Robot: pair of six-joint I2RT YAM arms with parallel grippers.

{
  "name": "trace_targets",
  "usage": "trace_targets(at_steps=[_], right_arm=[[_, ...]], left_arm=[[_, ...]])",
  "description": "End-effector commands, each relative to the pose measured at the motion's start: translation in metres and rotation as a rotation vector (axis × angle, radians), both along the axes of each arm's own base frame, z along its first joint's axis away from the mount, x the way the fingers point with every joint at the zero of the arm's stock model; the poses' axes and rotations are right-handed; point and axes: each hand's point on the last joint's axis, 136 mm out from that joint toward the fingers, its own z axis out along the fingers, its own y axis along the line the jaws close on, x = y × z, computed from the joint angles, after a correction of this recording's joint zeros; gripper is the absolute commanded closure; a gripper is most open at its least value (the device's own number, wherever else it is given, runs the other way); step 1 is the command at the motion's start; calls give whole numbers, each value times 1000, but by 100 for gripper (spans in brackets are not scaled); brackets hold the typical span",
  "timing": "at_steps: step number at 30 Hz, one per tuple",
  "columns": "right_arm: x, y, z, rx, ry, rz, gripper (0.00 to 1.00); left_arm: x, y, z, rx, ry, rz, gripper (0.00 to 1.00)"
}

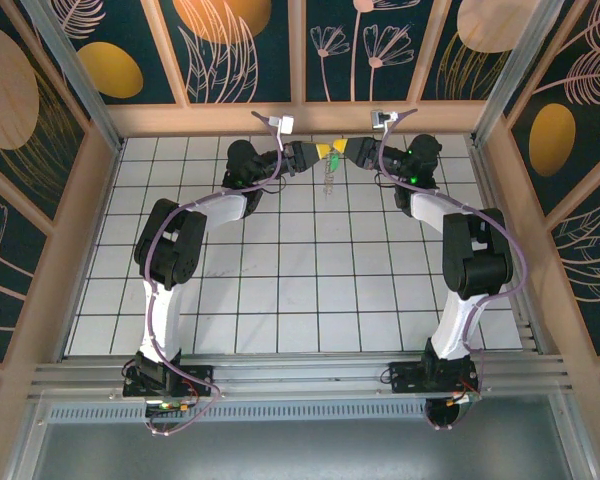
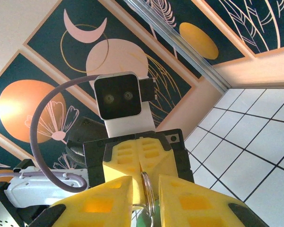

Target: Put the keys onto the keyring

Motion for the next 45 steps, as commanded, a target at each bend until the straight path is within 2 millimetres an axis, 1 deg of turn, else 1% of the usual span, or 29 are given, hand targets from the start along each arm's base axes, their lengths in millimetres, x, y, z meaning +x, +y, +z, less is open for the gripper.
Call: trace_targets(at_steps=[1,5,7,11,12,14,16,19,20,24,27,35,37,41,45], right_arm=[[-15,2,21,7,-90,35,82],[-16,4,19,6,-89,41,92],[-16,4,19,5,-88,44,95],[-17,5,19,6,-92,51,95],[-17,5,19,6,-92,53,94],[-18,7,20,6,-93,59,88],[-18,7,20,6,-91,59,87],[-17,7,20,7,-92,57,89],[-17,7,20,7,-92,57,91],[-16,9,20,9,-91,61,92],[-18,12,21,7,-98,72,100],[-19,11,17,3,-97,64,100],[-19,11,16,2,-95,63,100],[-20,11,16,2,-96,64,100],[-20,11,18,1,-98,64,100]], left_arm=[[-2,-1,8,-31,-41,-3,100],[-2,-1,10,-32,-43,-3,100],[-2,0,9,-32,-42,-3,100],[-2,0,9,-31,-42,-4,100],[-3,-1,9,-31,-43,-5,100],[-3,-1,10,-32,-43,-6,100],[-3,-1,11,-33,-45,-7,100],[-3,-1,11,-33,-45,-6,100],[-3,-1,11,-33,-45,-7,100],[-4,-2,11,-33,-46,-10,100],[-4,-2,12,-32,-46,-12,100],[-4,-2,17,-35,-49,-8,100],[-4,-2,20,-37,-49,-9,93],[-2,-2,22,-42,-48,-3,85],[-1,-2,23,-47,-49,1,82]])
